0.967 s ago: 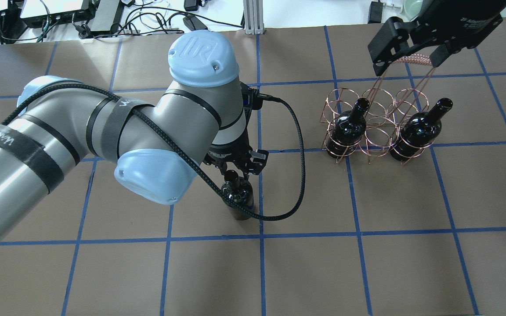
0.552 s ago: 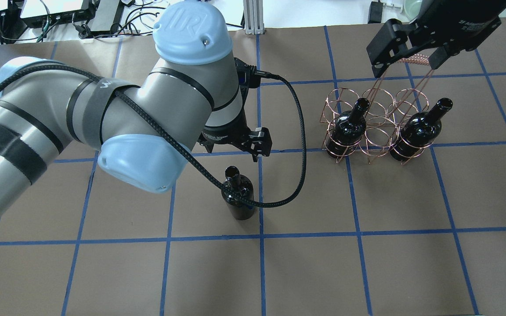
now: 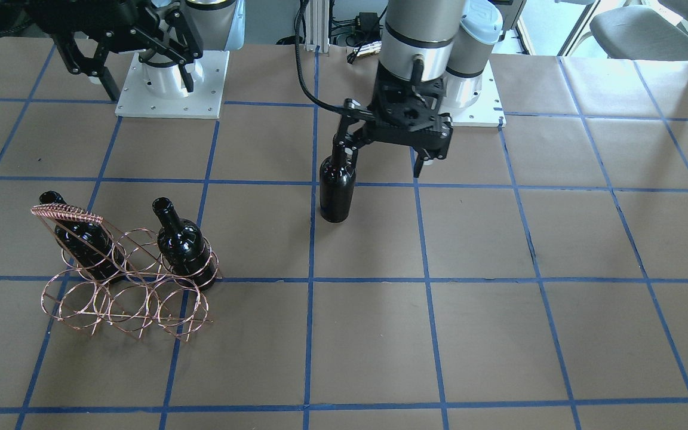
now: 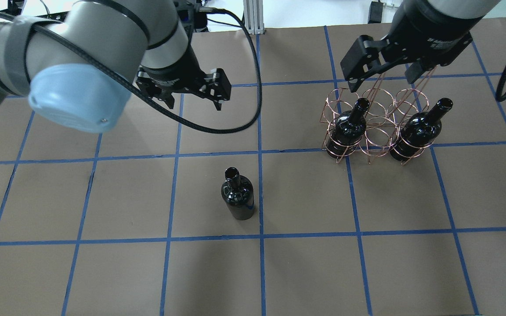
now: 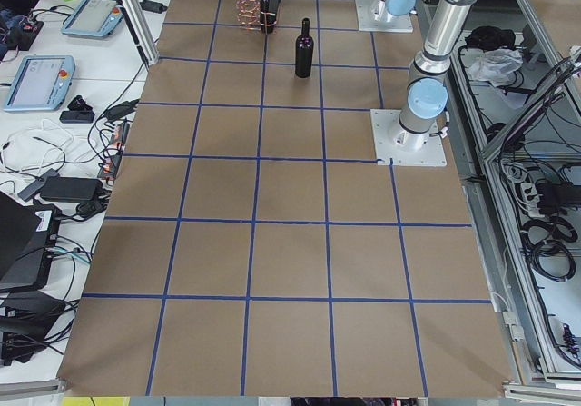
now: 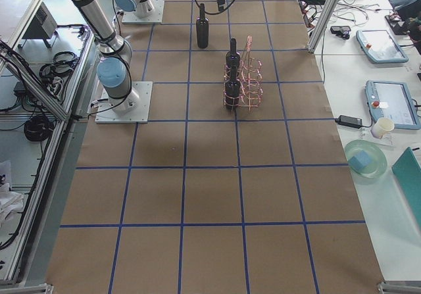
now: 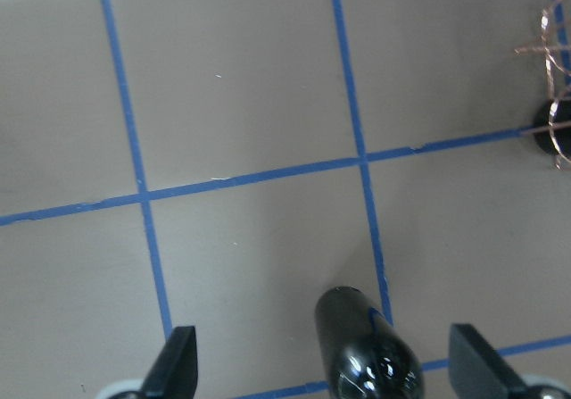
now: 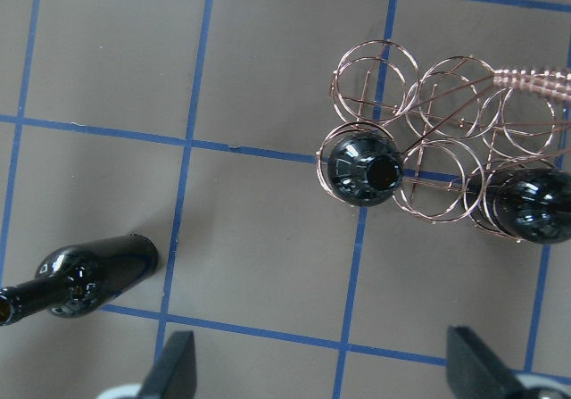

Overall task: Place wine into wine basket
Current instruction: 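Open the left gripper and raise it away from the upright bottle, then move the right gripper over the upright bottle while the left arm withdraws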

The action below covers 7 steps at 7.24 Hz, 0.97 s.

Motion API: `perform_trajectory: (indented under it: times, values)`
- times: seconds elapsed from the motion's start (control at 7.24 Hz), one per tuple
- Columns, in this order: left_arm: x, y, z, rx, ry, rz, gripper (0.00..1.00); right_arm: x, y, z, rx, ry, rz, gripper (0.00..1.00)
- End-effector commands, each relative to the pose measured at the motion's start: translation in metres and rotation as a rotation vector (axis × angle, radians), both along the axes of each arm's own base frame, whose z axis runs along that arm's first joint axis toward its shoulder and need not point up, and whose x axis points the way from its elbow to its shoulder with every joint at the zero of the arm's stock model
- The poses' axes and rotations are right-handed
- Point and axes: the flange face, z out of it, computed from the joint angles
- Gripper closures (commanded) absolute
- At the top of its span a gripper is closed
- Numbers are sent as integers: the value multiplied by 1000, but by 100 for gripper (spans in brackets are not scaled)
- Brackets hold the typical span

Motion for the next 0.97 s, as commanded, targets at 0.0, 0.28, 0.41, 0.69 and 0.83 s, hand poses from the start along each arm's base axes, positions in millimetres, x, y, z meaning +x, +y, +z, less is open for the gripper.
perform_trajectory:
  times: [0.0, 0.28, 0.41, 0.69, 0.83]
  values:
    - [79, -31, 4, -4, -12, 151, 0, 38, 10, -8, 30, -31, -64, 0]
    - [129, -38, 12, -14, -2, 256, 0, 99, 17, -37, 111, -44, -156, 0]
    - [148, -43, 12, -27, -10, 288, 0, 152, 21, -59, 114, 10, -143, 0]
    - [175, -45, 13, -26, -16, 329, 0, 203, 27, -95, 121, 47, -204, 0]
    - [186, -49, 9, -18, -15, 347, 0, 215, 24, -111, 137, 48, -216, 0]
